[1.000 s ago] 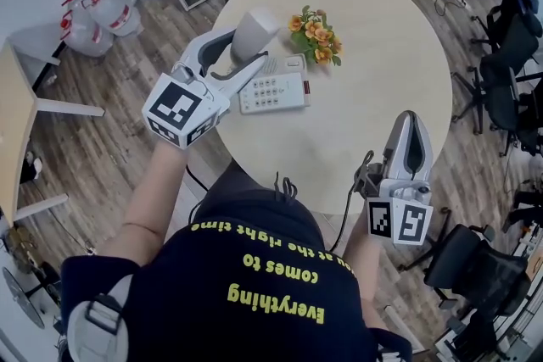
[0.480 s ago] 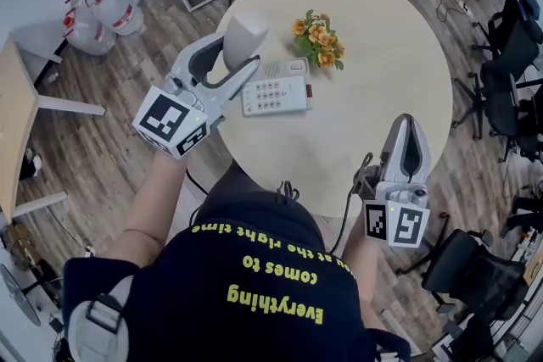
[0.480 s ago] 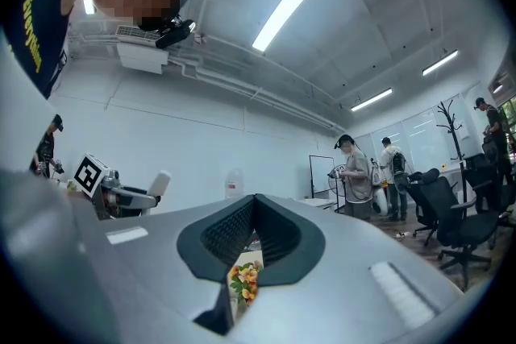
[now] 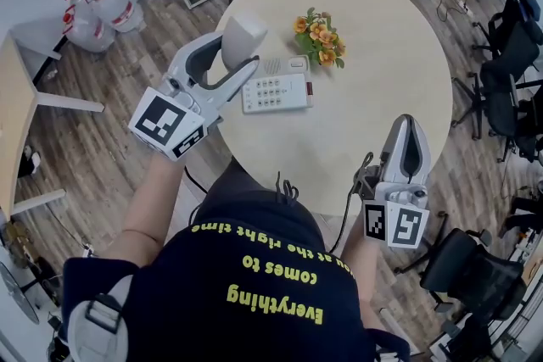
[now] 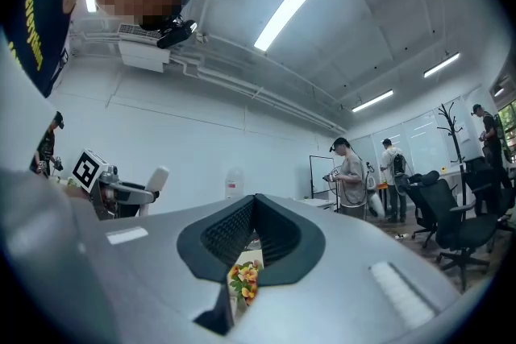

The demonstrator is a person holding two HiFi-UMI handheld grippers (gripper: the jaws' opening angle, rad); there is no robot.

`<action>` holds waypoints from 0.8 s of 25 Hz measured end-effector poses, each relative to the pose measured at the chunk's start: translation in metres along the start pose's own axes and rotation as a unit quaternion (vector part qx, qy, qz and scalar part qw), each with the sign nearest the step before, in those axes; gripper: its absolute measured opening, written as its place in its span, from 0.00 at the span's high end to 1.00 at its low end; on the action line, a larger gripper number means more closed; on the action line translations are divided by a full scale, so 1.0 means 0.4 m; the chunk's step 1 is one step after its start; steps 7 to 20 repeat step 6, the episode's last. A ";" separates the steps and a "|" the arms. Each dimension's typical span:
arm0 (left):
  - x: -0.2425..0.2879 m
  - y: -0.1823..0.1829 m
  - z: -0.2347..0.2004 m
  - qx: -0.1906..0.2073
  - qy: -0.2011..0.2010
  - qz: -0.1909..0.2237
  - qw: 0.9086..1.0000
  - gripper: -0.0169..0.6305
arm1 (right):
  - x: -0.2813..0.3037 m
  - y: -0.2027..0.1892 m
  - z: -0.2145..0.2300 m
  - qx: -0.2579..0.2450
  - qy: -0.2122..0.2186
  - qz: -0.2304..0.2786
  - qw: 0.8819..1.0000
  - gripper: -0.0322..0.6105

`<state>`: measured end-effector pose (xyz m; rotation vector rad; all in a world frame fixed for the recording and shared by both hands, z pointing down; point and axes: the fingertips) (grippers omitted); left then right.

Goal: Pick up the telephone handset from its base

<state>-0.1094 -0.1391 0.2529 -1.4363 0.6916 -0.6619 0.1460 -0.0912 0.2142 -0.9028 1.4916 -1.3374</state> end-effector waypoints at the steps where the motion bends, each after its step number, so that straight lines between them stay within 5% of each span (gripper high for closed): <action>1: -0.001 0.000 0.000 0.000 0.000 0.000 1.000 0.61 | -0.001 0.000 0.001 0.000 -0.001 0.000 1.000 0.93; 20: -0.007 0.001 0.000 0.000 0.000 0.000 1.000 0.61 | -0.004 0.001 -0.001 -0.001 -0.003 0.001 1.000 0.93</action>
Point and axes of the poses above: the fingertips, and each gripper's own axes: x forward along the fingers, z to its right, y out of its top, and after that the axes turned 3 degrees about z, right-handed
